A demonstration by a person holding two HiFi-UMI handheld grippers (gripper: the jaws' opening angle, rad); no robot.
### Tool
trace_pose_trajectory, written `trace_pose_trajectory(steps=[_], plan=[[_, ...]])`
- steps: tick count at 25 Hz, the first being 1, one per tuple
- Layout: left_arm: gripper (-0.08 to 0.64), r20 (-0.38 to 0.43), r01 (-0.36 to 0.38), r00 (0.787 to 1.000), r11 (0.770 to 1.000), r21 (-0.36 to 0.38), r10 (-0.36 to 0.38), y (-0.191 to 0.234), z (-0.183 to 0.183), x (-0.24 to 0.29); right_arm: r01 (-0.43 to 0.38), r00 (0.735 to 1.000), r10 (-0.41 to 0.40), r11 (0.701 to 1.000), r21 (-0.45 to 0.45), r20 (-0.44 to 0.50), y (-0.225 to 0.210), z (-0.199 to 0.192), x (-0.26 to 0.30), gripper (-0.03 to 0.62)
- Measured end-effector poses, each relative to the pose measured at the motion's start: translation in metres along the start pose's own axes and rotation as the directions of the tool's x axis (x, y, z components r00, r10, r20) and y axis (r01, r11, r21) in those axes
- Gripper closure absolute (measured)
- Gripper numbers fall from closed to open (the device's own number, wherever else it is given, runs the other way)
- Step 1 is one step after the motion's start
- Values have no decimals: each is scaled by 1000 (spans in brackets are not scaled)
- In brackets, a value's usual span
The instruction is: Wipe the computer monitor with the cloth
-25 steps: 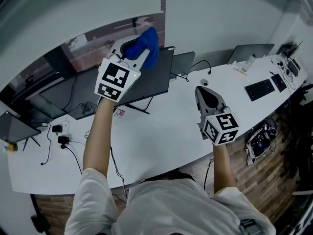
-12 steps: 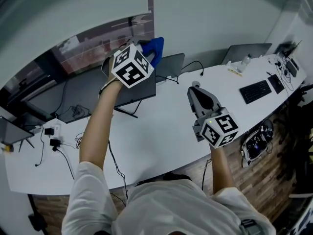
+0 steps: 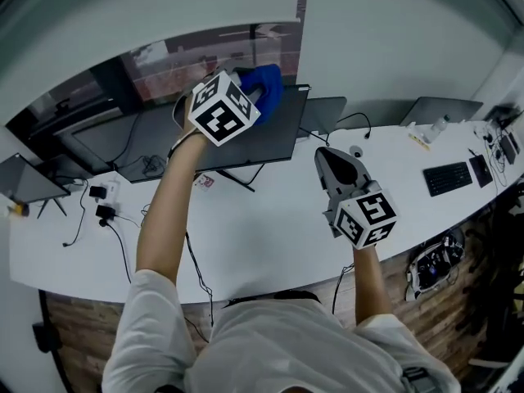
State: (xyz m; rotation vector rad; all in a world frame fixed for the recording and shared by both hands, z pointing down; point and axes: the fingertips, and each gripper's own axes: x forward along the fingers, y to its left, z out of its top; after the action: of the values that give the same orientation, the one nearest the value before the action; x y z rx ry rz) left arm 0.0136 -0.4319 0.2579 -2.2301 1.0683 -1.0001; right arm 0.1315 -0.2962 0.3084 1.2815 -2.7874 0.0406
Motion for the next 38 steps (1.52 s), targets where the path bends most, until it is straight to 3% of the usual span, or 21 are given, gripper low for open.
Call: trace_pose_trajectory(steps=[11,17,20,24,31,34,38], plan=[[440,-141,-175,977,980,-99,160,64,-143,-110,-186,982,187,982,30,-26,106,-8,81,579],[440,-211,-289,944,945,-150,255,99,-223,-173,-255,966,256,966,30,-47,165,-12,117,580],[440,-249,-381,909,908,-173,334,119,-268,-209,-259,964,261,965,40,-47,189,-15,133,578],[440,-287,-513,846,832,-211,450,142,-320,-255,-279,958,282,958,61,-55,219,-18,151,578],[440,-321,-631,775,705,-325,545,162,-388,-317,-305,948,309,951,54,-78,259,-27,165,578],[440,-348,-638,768,679,-362,537,159,-415,-330,-312,944,316,948,62,-93,268,-32,169,578],[440,-339,-583,813,675,-452,475,130,-449,-315,-325,935,330,944,61,-126,278,-41,179,578]])
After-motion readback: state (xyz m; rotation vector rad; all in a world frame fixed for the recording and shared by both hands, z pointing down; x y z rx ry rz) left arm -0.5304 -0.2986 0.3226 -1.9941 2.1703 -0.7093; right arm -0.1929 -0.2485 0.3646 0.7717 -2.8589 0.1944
